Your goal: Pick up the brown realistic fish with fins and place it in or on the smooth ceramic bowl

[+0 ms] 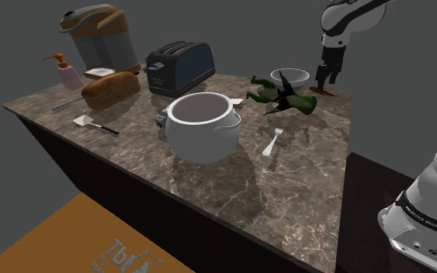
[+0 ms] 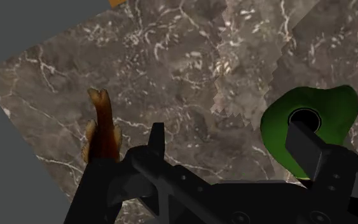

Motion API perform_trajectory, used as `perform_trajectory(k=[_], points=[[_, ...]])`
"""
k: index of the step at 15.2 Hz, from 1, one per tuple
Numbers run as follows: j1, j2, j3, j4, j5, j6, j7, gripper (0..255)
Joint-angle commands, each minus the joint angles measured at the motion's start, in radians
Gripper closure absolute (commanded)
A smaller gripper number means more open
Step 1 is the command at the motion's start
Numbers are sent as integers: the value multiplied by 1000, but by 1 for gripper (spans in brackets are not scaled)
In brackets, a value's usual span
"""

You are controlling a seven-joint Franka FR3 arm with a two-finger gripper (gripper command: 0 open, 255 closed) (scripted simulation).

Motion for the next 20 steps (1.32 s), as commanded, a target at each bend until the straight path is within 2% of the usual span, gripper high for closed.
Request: perform_trajectory(k=[1,8,15,20], points=[[-15,63,-21,43,16,30,-31,0],[-71,273,-59,230,97,74,-116,0],[-77,318,-54,181,118,166,-129,0],[-77,318,-54,181,118,166,-129,0]])
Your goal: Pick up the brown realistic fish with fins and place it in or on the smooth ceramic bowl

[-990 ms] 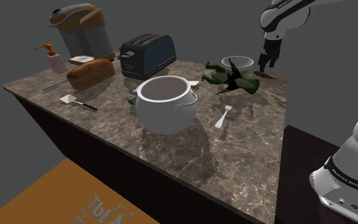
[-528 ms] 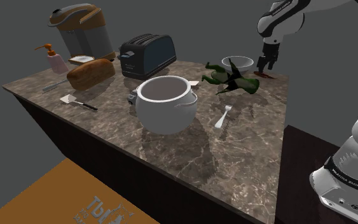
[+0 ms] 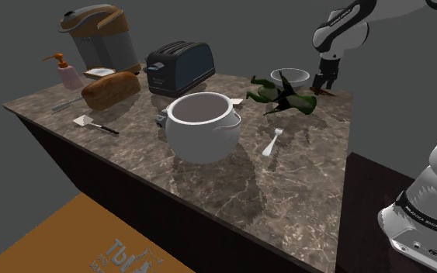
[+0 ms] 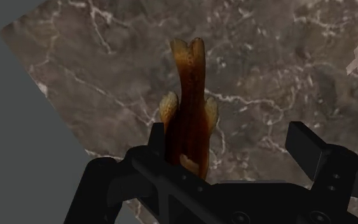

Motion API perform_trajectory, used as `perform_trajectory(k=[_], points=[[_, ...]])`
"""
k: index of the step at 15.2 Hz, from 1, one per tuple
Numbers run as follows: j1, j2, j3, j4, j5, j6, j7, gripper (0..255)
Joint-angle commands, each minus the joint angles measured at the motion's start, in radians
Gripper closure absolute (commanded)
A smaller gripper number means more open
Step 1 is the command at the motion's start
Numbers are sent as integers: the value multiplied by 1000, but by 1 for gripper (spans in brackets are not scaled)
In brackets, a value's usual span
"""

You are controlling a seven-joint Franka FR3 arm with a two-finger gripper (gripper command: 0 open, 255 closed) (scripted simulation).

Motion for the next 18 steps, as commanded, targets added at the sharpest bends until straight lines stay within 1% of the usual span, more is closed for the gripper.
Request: perform_trajectory(k=[1,3,4,11,13,14,16,17,18], points=[[0,0,0,0,0,1,0,0],[0,0,0,0,0,0,0,0],[0,0,0,0,0,0,0,255],[4,8,4,2,3,6,7,255],[6,-2,4,8,3,21,8,255],[6,-2,4,8,3,21,8,0],[15,8,-3,48,1,43,82,0],[18,11,-5,61,-1,50,105,0],[17,19,-4,57,3,61,103,0]])
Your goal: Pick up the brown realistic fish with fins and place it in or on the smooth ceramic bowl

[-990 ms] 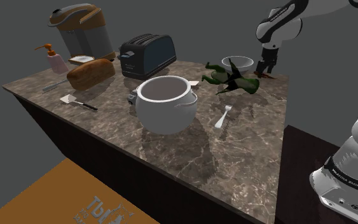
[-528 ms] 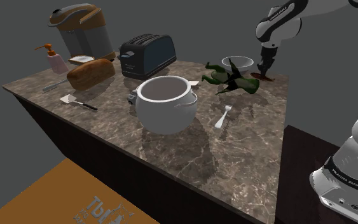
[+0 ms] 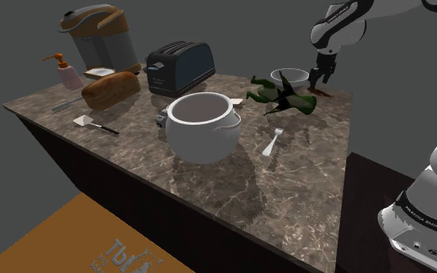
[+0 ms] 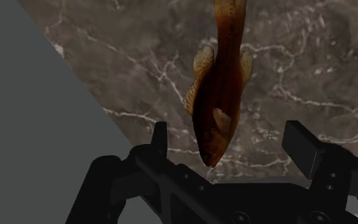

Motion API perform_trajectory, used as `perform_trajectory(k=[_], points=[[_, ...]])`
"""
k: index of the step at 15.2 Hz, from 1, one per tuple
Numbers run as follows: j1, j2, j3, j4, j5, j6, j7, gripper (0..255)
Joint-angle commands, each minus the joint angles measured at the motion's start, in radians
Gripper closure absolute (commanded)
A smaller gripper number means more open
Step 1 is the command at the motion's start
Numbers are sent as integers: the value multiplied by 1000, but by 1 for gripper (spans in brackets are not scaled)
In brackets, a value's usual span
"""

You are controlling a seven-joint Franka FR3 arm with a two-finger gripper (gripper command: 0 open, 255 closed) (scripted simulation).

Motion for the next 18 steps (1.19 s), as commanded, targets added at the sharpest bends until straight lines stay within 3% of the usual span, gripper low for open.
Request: perform_trajectory(k=[1,7,14,15,18], points=[[1,13,0,0,4,21,13,0],[-7,59,8,-18,26,82,-1,0],[-7,59,8,-18,25,82,-1,0],[-7,59,8,-18,25,82,-1,255],[-7,59,8,-18,25,82,-1,255]])
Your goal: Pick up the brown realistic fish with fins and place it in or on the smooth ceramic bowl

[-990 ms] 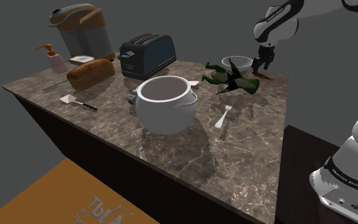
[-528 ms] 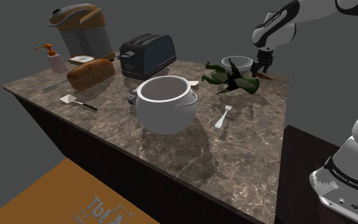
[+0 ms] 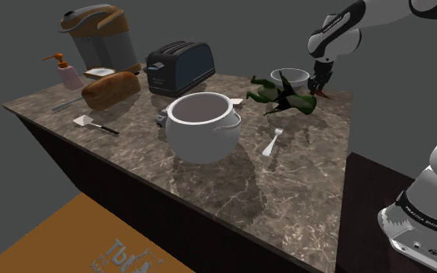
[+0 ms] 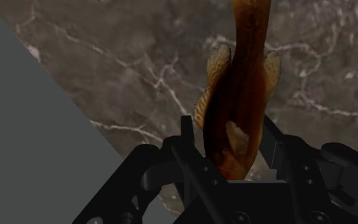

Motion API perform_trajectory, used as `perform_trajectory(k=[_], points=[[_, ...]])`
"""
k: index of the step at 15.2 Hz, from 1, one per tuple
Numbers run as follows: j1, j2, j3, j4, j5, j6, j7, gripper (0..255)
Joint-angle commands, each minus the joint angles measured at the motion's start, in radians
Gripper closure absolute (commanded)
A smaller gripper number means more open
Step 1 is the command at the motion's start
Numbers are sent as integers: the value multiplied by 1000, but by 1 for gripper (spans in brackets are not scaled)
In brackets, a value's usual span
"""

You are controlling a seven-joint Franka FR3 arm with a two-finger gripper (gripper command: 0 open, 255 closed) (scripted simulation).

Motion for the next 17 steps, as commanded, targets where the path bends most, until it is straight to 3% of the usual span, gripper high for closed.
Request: perform_trajectory(k=[1,6,17], points=[[0,1,0,0,0,0,0,255],[0,0,0,0,0,0,0,255],[10,-72,-12,60,-34,-128,20,255]])
